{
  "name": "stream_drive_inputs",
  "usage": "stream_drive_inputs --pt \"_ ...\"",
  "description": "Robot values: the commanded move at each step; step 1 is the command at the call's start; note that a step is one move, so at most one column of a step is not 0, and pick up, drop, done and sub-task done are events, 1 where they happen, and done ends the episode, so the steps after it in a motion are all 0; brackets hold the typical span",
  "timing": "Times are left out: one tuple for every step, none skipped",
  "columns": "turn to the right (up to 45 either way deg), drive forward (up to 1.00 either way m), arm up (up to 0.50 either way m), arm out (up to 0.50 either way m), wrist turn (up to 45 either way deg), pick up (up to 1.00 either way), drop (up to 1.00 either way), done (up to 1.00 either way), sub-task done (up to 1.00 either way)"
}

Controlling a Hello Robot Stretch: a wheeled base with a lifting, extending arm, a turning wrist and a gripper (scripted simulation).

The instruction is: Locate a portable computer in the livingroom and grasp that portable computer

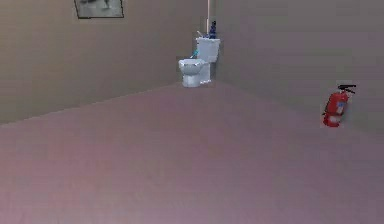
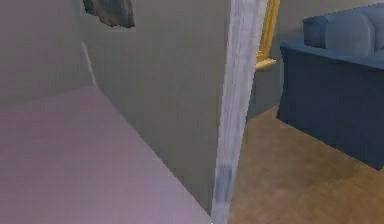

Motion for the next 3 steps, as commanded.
stream_drive_inputs --pt "45.0 0.00 0.00 0.00 0.0 0.00 0.00 0.00 0.00" --pt "6.0 0.00 0.00 0.00 0.0 0.00 0.00 0.00 0.00" --pt "0.0 0.10 0.00 0.00 0.0 0.00 0.00 0.00 0.00"
